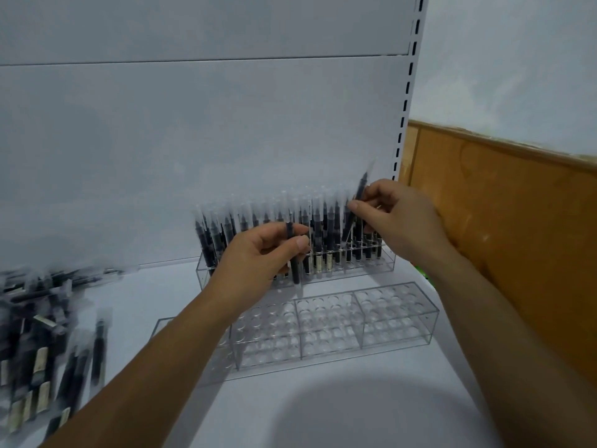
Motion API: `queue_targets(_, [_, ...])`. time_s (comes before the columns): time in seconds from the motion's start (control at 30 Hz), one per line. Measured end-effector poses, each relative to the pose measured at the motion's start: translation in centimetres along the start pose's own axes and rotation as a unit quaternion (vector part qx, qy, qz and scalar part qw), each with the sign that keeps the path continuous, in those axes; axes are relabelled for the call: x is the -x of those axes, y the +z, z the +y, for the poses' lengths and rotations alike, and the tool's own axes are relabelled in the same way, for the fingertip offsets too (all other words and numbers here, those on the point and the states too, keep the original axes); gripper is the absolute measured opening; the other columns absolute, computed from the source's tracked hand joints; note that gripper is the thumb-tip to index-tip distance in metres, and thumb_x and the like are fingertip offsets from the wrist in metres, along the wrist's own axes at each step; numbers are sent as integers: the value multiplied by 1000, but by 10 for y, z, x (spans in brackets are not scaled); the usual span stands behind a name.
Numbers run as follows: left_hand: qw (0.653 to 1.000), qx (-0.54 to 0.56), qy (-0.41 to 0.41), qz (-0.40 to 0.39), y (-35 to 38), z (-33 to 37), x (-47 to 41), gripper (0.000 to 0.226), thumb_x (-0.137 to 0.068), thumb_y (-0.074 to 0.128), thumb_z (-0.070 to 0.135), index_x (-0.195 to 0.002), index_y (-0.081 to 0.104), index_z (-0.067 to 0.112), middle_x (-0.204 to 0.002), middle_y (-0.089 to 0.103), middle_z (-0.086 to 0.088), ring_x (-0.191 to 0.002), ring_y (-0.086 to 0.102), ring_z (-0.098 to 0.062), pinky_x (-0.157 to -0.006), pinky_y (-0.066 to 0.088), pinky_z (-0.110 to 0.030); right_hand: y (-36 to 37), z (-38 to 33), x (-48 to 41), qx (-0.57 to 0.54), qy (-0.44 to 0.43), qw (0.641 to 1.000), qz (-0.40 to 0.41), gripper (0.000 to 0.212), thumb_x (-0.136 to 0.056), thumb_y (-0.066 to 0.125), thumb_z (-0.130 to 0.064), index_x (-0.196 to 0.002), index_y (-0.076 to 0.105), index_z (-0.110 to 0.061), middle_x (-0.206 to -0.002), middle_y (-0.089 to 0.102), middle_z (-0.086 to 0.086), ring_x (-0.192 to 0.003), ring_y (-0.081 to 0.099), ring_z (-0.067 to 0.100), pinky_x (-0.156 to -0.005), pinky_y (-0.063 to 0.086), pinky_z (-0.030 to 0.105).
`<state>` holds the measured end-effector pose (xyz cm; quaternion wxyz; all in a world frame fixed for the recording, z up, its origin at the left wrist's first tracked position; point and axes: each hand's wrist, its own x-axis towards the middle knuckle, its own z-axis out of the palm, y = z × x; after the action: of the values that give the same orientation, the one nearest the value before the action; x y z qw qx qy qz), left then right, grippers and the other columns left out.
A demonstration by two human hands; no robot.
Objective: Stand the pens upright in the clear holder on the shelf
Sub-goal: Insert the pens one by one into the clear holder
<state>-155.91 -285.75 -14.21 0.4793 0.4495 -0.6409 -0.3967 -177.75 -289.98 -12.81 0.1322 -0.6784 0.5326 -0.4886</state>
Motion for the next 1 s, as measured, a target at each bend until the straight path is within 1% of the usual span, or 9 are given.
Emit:
queue_targets(0.17, [1000, -7, 3, -4, 0, 1, 2, 15, -89, 65, 23, -100, 70, 30, -89, 75, 9, -86, 70, -4, -71, 53, -13, 5, 1, -2, 63, -13, 997, -42, 16, -86, 71, -37, -89, 65, -23, -78, 66, -8, -72, 65, 13, -69, 57, 36])
queue_targets(0.3, [1000, -9, 1, -3, 0, 0, 1, 15, -88, 65, 23, -101, 69, 29, -89, 75, 9, -86, 70, -4, -70, 52, -13, 11, 2, -2, 150, -6, 980, -132, 18, -86, 70, -42, -82, 64, -25, -72, 62, -10, -69, 59, 11, -66, 51, 31])
queue_targets(0.47, [1000, -11, 4, -6, 1, 1, 1, 15, -88, 65, 22, -101, 69, 28, -89, 75, 9, -85, 70, -2, -69, 51, -11, 5, 2, -1, 195, -4, 969, -151, 22, -85, 69, -46, -88, 69, -24, -79, 64, -11, -74, 59, 9, -71, 55, 35])
queue_targets(0.57, [1000, -17, 5, -8, 0, 0, 1, 16, -88, 66, 22, -102, 70, 27, -87, 75, 9, -83, 70, -1, -67, 48, -8, -2, -1, 5, 147, -6, 980, -133, 20, -85, 69, -45, -89, 72, -26, -80, 67, -11, -73, 60, 7, -69, 56, 33])
queue_targets(0.63, [999, -35, 10, -12, 0, 0, 1, 15, -88, 66, 23, -102, 70, 28, -86, 75, 10, -83, 70, -1, -69, 49, -9, -2, -9, 10, 65, -17, 990, -123, 18, -84, 69, -44, -87, 73, -27, -73, 65, -10, -66, 57, 4, -61, 52, 25])
queue_targets(0.77, [994, -97, 37, -30, 1, -2, 2, 13, -87, 67, 30, -99, 71, 34, -89, 74, 3, -87, 70, -11, -84, 56, -32, 8, -27, 18, -62, -32, 981, -182, 16, -83, 72, -40, -92, 73, -27, -69, 60, -5, -59, 50, 1, -53, 41, 13])
queue_targets(0.87, [986, -150, 51, -42, 2, -4, 2, 13, -88, 66, 31, -100, 72, 32, -88, 73, 3, -86, 69, -19, -85, 55, -45, 20, -34, 22, -68, -64, 977, -191, 21, -83, 71, -39, -92, 73, -20, -73, 65, 1, -62, 54, 12, -56, 46, 25])
queue_targets(0.93, [982, -173, 58, -45, 3, -5, 2, 15, -88, 66, 32, -103, 70, 32, -87, 72, 7, -84, 68, -14, -84, 55, -45, 23, -35, 23, -64, -76, 979, -177, 21, -85, 70, -35, -91, 73, -16, -78, 68, 3, -71, 62, 22, -65, 53, 39])
queue_targets(1.0, [971, -221, 66, -54, 5, -4, 3, 24, -88, 63, 41, -111, 66, 37, -97, 70, 15, -90, 64, -3, -88, 54, -39, 18, -34, 21, -98, -56, 982, -149, 16, -87, 69, -32, -91, 73, -17, -82, 70, -1, -75, 66, 21, -69, 58, 38])
